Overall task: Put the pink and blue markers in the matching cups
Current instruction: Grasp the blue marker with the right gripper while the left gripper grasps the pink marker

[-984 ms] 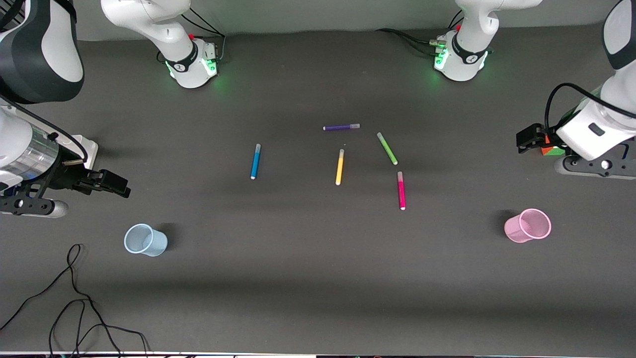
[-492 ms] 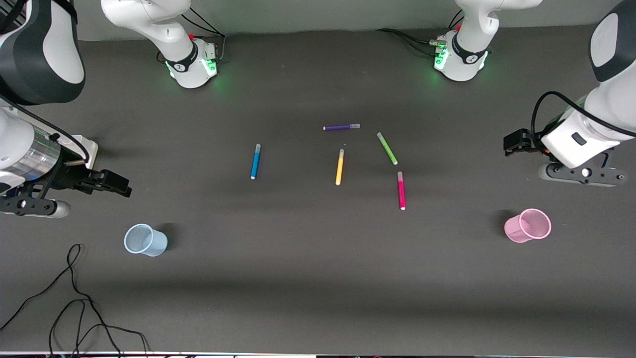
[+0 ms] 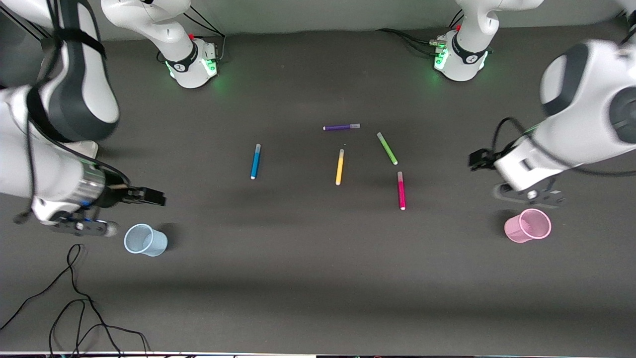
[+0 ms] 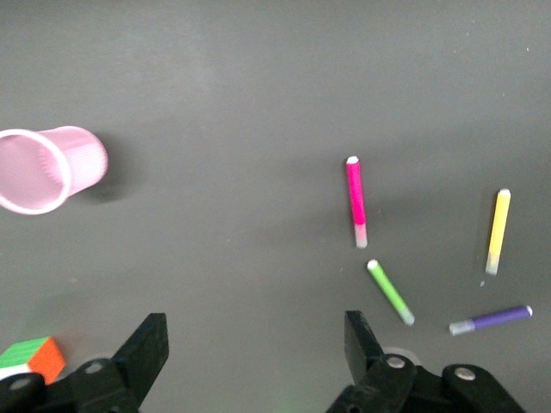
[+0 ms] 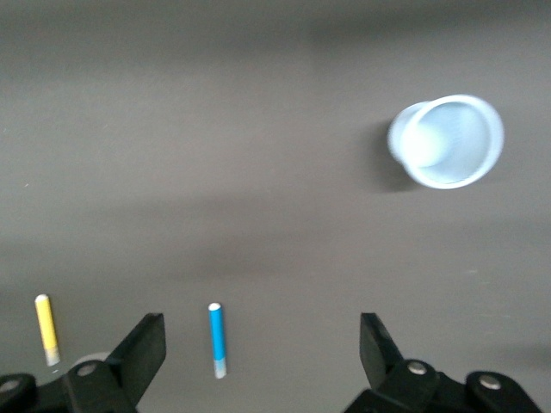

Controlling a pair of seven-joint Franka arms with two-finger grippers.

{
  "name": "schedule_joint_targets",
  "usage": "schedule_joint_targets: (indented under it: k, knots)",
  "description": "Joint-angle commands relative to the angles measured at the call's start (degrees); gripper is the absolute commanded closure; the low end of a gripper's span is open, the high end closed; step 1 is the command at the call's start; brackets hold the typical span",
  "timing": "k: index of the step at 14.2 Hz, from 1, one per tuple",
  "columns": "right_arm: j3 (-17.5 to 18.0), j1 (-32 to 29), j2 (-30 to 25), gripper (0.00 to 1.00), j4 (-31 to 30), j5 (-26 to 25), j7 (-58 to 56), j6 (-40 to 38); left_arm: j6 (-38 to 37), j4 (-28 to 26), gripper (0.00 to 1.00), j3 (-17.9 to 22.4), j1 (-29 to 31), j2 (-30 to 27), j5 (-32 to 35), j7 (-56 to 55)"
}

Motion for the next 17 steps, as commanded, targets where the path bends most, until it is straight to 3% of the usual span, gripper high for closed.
schedule_joint_targets:
  k: [1, 3, 8, 11, 17]
  knots:
    - [-0.29, 0.15, 4.31, 0.0, 3.09, 6.57, 2.58, -3.24, 4.4, -1.58, 0.08, 0.65, -3.36, 2.83, -0.24, -5.36]
    - [-0.2, 2.33, 8.96, 0.0, 4.22, 9.59, 6.35, -3.24, 7.12, -1.66, 0.08, 0.65, -4.68, 5.55, -0.15, -5.63]
    - [0.5, 8.22, 18.63, 0.01, 5.55, 8.98, 6.81, -4.64, 18.27, -1.84, 0.08, 0.65, -9.07, 14.95, -0.59, -7.21]
    - [0.5, 10.25, 21.98, 0.01, 5.29, 8.71, 6.37, -9.73, 25.39, -1.84, 0.08, 0.65, -11.97, 19.79, -0.59, -10.55]
    - [0.5, 12.97, 24.89, 0.01, 0.99, 8.54, 1.81, -9.32, 35.07, -2.01, 0.08, 0.57, -14.88, 26.83, -0.68, -13.01]
